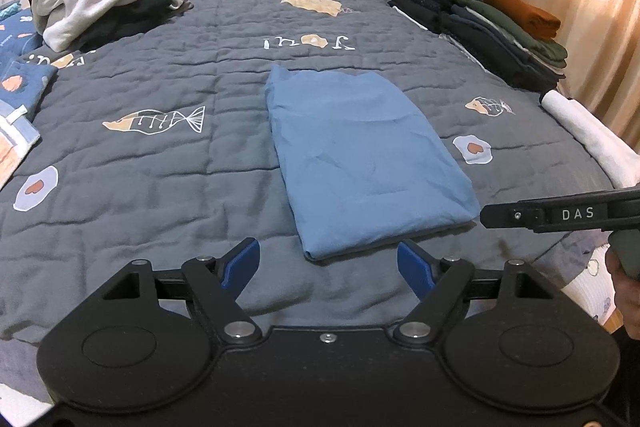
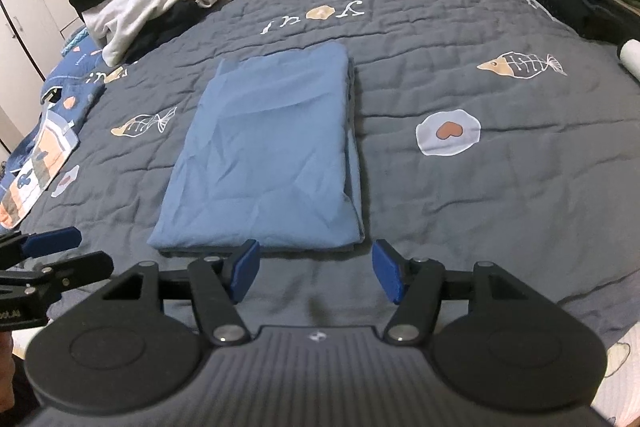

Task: Fold clothes

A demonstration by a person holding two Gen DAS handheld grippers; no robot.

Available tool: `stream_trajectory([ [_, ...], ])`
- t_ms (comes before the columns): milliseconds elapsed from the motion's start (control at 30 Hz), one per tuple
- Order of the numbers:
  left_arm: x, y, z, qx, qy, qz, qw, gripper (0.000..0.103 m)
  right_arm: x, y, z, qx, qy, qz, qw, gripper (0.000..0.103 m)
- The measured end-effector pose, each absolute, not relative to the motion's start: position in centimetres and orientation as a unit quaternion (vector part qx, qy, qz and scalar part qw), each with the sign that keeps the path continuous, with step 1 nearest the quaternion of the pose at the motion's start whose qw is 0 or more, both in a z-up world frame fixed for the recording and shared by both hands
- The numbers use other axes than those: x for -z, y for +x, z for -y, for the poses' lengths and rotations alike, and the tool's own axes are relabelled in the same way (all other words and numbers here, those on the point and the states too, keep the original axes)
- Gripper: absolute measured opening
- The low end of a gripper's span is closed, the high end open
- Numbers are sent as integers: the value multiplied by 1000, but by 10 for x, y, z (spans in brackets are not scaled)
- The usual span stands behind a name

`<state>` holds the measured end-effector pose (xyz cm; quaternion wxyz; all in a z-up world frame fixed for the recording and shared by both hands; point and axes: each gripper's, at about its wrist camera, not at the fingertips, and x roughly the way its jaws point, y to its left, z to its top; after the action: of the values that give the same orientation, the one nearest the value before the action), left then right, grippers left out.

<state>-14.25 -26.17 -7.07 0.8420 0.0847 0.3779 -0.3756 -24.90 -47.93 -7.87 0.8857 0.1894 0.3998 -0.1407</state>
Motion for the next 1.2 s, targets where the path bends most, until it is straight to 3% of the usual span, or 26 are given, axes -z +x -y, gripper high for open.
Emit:
stream_trajectory([
  [667,73,-129,259,366,67,-376,849,77,82,-252,496,147,209,-391,884,61],
  [1200,73,-114,268,352,74,-372,855,77,99,-241,566,90,303,-397,862,62],
])
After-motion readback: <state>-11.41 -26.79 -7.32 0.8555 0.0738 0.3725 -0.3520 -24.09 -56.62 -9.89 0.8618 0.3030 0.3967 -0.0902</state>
